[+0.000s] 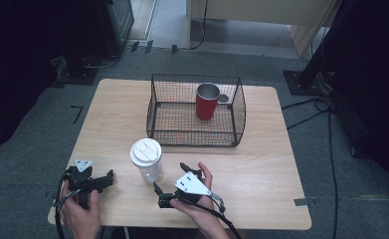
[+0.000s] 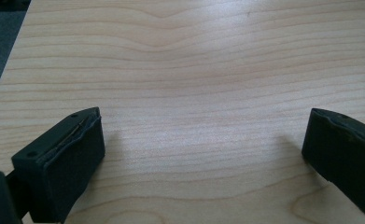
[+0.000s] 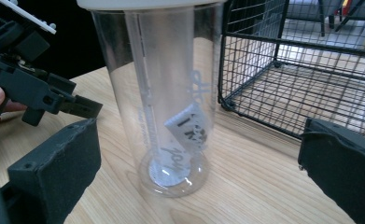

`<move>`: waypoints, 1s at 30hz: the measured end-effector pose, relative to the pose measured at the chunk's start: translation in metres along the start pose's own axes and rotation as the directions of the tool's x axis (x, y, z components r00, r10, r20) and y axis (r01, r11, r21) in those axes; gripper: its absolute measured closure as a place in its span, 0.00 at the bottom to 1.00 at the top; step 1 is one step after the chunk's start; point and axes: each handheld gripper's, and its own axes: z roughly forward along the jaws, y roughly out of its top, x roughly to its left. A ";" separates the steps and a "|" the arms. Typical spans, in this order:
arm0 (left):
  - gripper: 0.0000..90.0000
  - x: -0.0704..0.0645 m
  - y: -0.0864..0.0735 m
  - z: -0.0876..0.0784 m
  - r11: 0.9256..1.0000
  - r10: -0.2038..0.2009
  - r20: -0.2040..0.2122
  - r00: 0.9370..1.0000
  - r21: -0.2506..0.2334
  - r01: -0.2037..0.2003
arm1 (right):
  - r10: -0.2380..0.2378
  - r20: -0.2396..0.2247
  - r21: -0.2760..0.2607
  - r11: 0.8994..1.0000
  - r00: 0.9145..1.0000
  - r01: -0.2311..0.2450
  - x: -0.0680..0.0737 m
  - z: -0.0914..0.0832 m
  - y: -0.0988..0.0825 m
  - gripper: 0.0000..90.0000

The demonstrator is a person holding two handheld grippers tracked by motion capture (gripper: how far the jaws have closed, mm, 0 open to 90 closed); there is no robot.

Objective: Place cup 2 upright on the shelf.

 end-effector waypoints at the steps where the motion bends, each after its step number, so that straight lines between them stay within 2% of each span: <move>1: 0.00 0.000 0.000 0.000 1.000 0.000 0.000 1.000 0.000 0.000 | 0.000 -0.002 -0.001 1.000 1.000 0.000 0.001 0.001 0.001 0.00; 30: 0.00 0.000 0.000 0.000 1.000 -0.001 0.000 1.000 -0.001 0.001 | -0.011 -0.035 -0.024 1.000 0.999 0.010 0.021 0.031 0.018 0.00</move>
